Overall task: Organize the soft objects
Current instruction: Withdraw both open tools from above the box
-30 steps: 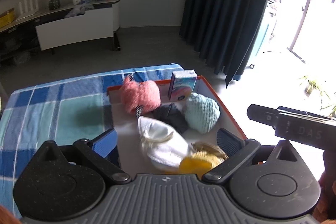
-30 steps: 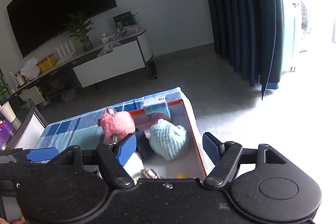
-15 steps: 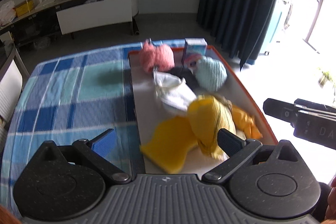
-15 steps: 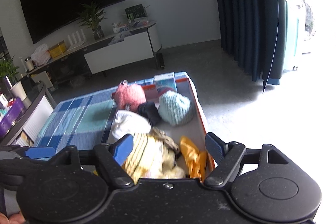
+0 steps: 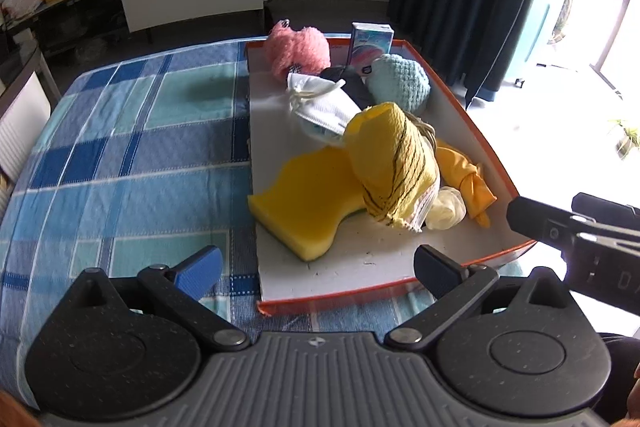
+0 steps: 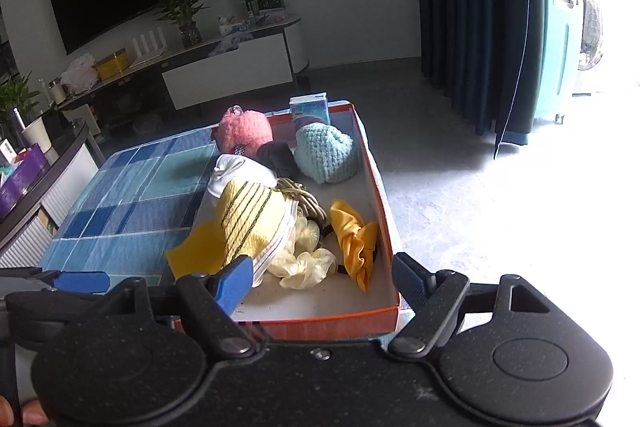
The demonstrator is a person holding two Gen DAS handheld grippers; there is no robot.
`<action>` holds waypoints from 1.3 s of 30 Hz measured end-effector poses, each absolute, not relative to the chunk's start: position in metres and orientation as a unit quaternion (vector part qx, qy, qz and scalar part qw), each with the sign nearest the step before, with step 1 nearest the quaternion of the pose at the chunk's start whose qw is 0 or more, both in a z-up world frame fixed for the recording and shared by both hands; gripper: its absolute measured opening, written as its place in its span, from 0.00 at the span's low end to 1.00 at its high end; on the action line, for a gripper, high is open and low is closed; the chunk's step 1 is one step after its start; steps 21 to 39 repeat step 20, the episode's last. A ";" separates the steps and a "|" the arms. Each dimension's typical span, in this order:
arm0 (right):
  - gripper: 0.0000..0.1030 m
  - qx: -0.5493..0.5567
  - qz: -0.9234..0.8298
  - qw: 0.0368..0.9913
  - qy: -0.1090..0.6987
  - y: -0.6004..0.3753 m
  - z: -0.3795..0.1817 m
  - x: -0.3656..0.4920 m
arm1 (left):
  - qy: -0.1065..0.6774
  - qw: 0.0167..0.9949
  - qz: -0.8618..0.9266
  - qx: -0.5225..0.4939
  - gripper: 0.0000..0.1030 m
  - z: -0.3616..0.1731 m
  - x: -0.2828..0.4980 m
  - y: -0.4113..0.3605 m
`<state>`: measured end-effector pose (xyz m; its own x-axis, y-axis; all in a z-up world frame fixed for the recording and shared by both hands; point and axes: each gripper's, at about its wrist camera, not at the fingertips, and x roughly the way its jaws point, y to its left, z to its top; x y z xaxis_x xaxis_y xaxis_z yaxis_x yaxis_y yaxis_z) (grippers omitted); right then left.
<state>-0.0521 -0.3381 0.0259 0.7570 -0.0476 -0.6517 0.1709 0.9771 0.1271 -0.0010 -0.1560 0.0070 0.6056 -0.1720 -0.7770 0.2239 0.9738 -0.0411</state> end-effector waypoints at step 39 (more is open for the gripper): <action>0.89 0.079 -0.059 0.937 0.335 -0.327 0.030 -0.062 | 0.418 0.902 -0.101 0.030 1.00 0.010 -0.014 -0.150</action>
